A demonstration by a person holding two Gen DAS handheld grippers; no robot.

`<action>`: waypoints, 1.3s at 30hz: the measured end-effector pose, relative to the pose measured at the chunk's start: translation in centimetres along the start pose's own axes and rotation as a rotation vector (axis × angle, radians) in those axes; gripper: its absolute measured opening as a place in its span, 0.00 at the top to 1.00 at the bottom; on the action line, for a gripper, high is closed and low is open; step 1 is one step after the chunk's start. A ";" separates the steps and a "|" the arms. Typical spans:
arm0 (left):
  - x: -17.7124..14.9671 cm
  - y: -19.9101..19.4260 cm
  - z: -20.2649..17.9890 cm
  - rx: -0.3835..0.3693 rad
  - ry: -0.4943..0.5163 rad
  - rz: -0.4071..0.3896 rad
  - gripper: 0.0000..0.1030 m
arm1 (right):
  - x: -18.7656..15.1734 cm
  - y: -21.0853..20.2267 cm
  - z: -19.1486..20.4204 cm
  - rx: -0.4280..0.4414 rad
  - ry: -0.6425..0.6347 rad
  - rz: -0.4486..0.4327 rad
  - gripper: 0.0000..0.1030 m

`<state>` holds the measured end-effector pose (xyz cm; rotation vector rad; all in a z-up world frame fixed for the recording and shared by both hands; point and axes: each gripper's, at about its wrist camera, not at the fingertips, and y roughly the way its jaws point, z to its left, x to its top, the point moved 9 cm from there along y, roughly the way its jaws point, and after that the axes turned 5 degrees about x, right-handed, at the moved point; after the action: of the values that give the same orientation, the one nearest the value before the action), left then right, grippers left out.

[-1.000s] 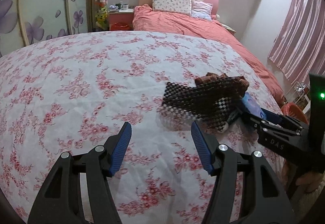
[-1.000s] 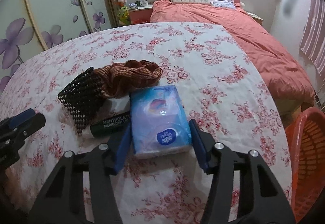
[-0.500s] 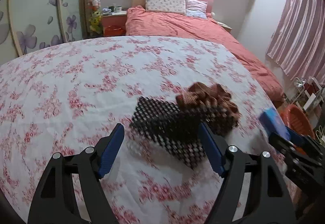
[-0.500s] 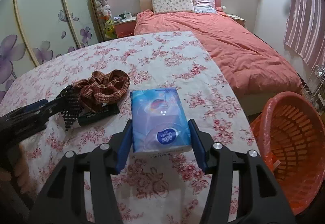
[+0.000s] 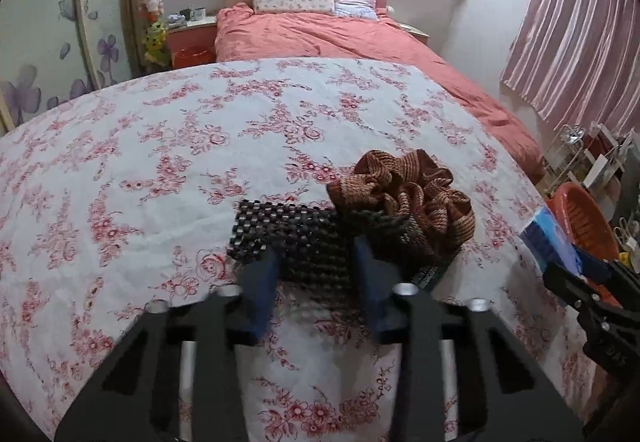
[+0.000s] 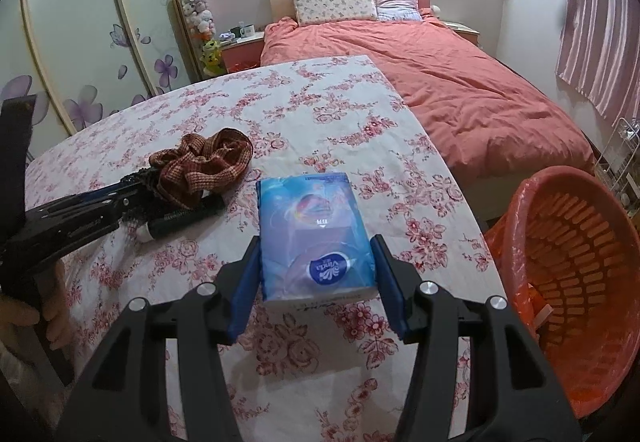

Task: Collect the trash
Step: 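Close the left tool on the black mesh item beside the scrunchie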

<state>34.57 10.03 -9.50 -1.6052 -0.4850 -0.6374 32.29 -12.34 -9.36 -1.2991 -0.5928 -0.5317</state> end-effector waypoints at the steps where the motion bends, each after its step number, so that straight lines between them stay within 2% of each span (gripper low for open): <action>1: 0.0 0.0 0.1 0.001 -0.002 0.003 0.81 | 0.0 -0.1 0.0 -0.001 0.001 -0.001 0.49; 4: -0.1 -0.2 0.4 -0.002 -0.016 -0.001 0.89 | -0.1 -0.4 -0.1 -0.002 0.002 -0.005 0.49; 5: -0.1 -0.4 0.4 -0.009 -0.021 -0.002 0.97 | -0.1 -0.6 0.0 -0.002 0.002 -0.007 0.49; 11: -0.2 -1.9 1.2 -0.008 -0.035 -0.025 0.97 | 0.3 -1.7 0.4 0.004 -0.007 -0.031 0.49; 14: -0.2 -1.7 1.3 0.000 -0.048 -0.004 0.97 | 0.1 -2.0 0.5 0.006 -0.008 -0.033 0.49; 16: -0.4 -1.4 1.3 0.005 -0.064 0.009 0.89 | 0.0 -2.1 0.4 0.006 -0.009 -0.031 0.49; 18: -0.3 -1.2 1.2 0.011 -0.062 0.007 0.62 | -0.1 -2.1 0.4 0.005 -0.009 -0.029 0.49; 20: -0.2 -0.9 1.1 0.039 -0.049 0.001 0.55 | -0.2 -2.1 0.2 0.006 -0.006 -0.027 0.49; 28: -0.3 0.3 0.7 0.114 0.011 0.028 0.53 | -0.3 -2.0 0.2 0.011 -0.002 -0.023 0.49; 31: -0.3 0.0 1.2 0.100 -0.030 0.033 0.52 | -0.2 -2.1 0.1 0.013 0.001 -0.027 0.49; 34: -0.2 -0.4 2.3 0.125 -0.069 0.012 0.41 | -0.1 -2.2 0.0 0.014 0.005 -0.035 0.49; 39: -0.4 0.1 2.3 0.157 -0.055 0.014 0.40 | -0.1 -1.9 0.0 0.021 0.016 -0.036 0.49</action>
<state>34.61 12.31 -9.97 -1.4787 -0.5502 -0.5324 30.95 -12.75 -8.04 -1.2652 -0.6079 -0.5633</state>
